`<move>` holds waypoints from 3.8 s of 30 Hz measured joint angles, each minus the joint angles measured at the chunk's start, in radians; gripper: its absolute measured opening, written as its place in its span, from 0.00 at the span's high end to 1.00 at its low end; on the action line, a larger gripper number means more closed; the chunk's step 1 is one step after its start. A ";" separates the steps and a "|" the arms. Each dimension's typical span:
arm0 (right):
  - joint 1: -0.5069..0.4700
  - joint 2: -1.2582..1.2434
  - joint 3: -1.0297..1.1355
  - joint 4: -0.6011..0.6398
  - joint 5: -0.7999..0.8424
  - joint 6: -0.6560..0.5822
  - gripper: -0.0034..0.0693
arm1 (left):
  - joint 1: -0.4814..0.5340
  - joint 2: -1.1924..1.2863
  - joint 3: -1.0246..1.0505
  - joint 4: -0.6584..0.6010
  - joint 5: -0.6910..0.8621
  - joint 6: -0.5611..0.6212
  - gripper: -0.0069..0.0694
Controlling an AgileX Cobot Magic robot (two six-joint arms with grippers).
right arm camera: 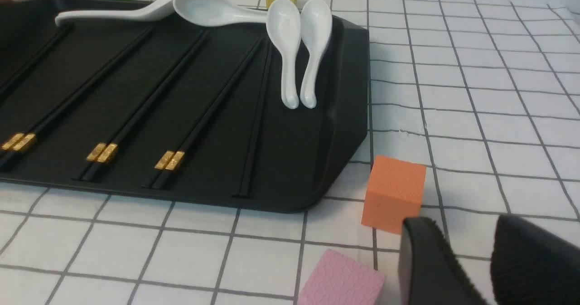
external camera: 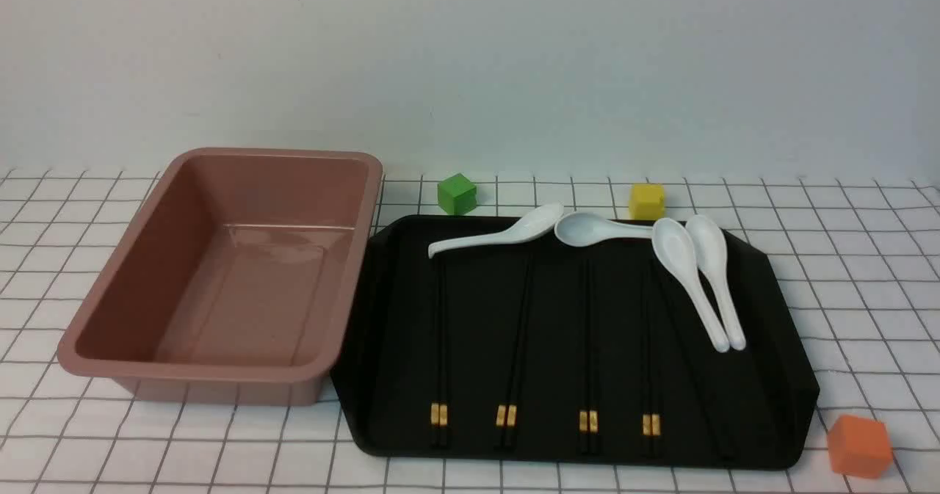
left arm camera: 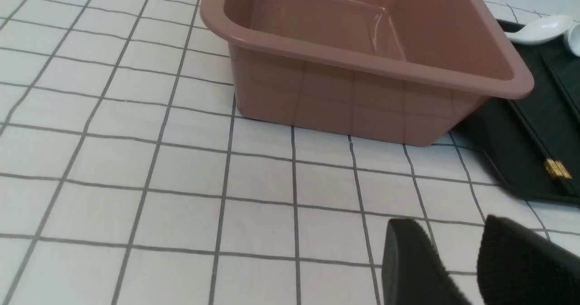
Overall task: On white black tablecloth take chopsticks from black tray and put them in box.
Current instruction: 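Reach over to the black tray and grasp a pair of chopsticks with the left gripper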
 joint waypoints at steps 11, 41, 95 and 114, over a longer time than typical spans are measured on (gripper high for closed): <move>0.000 0.000 0.000 0.000 0.000 0.000 0.62 | 0.000 0.000 0.000 0.000 0.000 0.000 0.60; 0.000 0.000 0.000 0.000 0.000 0.000 0.62 | 0.000 0.000 0.000 0.000 -0.001 0.000 0.60; 0.000 0.000 0.000 0.000 0.000 0.000 0.62 | 0.000 1.180 -0.942 -0.515 0.734 0.060 0.93; 0.000 0.000 0.000 0.000 0.000 0.000 0.62 | -0.400 1.615 -1.312 -0.130 0.677 -0.314 0.60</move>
